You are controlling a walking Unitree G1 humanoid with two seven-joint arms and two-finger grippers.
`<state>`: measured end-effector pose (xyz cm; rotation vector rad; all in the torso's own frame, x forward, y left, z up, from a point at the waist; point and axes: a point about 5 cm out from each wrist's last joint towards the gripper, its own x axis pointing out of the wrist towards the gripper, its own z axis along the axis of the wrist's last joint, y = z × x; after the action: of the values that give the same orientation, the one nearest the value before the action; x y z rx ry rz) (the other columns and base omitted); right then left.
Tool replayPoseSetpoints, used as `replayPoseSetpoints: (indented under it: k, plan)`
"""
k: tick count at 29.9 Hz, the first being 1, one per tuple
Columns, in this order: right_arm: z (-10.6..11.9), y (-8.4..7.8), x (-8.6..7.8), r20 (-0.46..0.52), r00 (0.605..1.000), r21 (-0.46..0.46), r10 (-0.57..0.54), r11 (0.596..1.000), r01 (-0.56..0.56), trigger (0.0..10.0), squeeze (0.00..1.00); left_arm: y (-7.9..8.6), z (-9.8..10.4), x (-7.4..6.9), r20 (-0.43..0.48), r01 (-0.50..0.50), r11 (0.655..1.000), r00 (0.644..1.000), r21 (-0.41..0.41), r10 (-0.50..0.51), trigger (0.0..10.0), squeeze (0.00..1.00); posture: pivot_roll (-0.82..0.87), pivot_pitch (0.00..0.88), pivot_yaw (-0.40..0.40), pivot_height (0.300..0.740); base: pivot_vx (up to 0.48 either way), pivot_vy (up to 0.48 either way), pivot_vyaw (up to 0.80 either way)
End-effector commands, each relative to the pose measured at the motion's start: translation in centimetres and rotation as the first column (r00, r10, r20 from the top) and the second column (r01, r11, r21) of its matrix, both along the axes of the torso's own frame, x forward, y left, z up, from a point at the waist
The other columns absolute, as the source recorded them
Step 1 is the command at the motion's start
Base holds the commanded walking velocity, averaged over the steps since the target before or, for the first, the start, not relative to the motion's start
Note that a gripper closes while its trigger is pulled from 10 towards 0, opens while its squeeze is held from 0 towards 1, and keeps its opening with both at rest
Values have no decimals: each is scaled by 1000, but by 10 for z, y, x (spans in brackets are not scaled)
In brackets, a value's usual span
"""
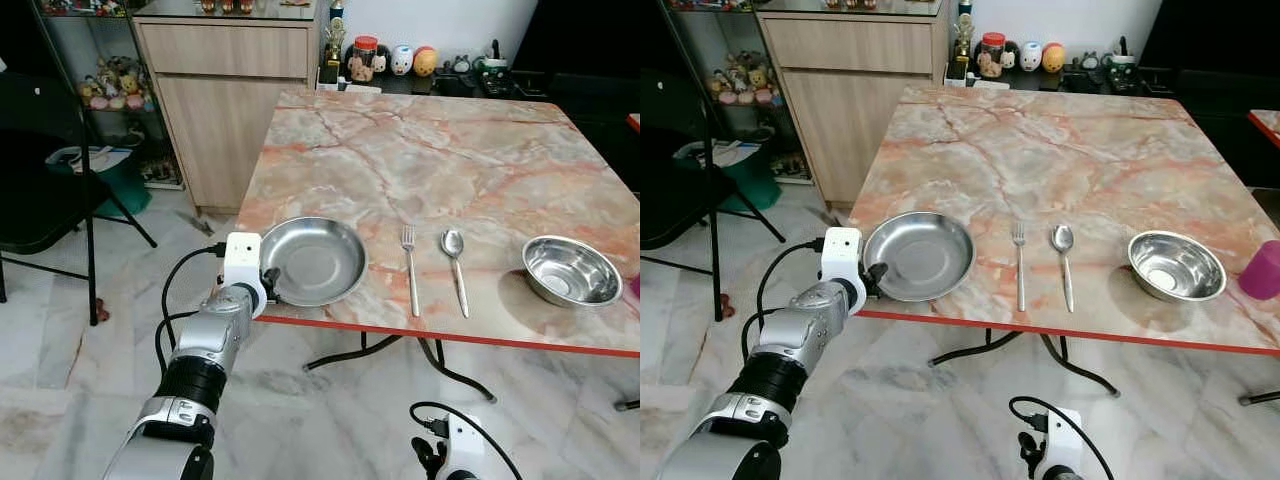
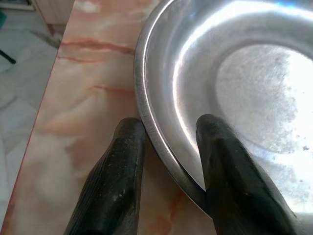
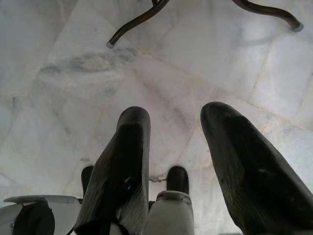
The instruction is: Setting the table
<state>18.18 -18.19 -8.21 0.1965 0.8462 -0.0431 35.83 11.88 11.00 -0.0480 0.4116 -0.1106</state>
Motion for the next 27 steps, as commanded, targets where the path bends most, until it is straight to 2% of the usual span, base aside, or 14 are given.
replayPoseSetpoints:
  k: [1,2,3,4,8,9,16,25,26,27]
  plan:
    - [-1,0,-1,-11,1000,1,2,1000,-2,10000,0,-1,-3,-1,-34,-19,999,999,-30,17,10000,0,83,0,-30,740,0,0,0]
    - [-1,0,-1,-11,1000,1,2,1000,-2,10000,0,-1,-2,-1,-35,-29,999,999,-41,27,10000,659,79,0,-29,740,0,0,0]
    - [-1,0,-1,-11,1000,1,2,1000,-2,10000,0,0,-2,-1,-35,-35,998,999,-45,33,10000,659,79,0,-29,740,0,0,0]
    - [-1,0,-1,-11,1000,1,3,1000,-3,10000,0,0,-1,0,-37,-50,997,998,-60,48,10000,1000,79,0,-29,740,0,0,0]
    - [-1,0,-1,-11,1000,1,4,1000,-4,10000,0,1,1,1,-38,-65,993,997,-103,61,10000,1000,80,0,-29,740,0,0,0]
    - [-1,-1,-1,-11,1000,1,5,1000,-5,10000,0,0,3,2,-37,-70,991,997,-116,66,10000,0,80,0,-30,740,0,0,0]
    - [-1,0,-1,-13,1000,2,8,1000,-8,10000,0,0,7,4,-33,-103,987,994,-123,100,10000,0,83,0,-32,740,0,0,0]
    - [-1,0,-1,-15,1000,7,11,1000,-11,10000,0,-2,3,2,-40,-90,993,995,-73,87,10000,0,82,0,-30,740,0,0,0]
    - [-1,1,-1,-15,1000,9,11,1000,-11,10000,0,-2,1,1,-48,-87,994,995,-70,83,9059,0,84,0,-30,740,0,0,0]
    - [-1,1,-1,-16,1000,9,12,1000,-12,10000,0,-3,1,1,-50,-85,994,995,-66,82,4745,0,84,0,-30,740,0,0,0]
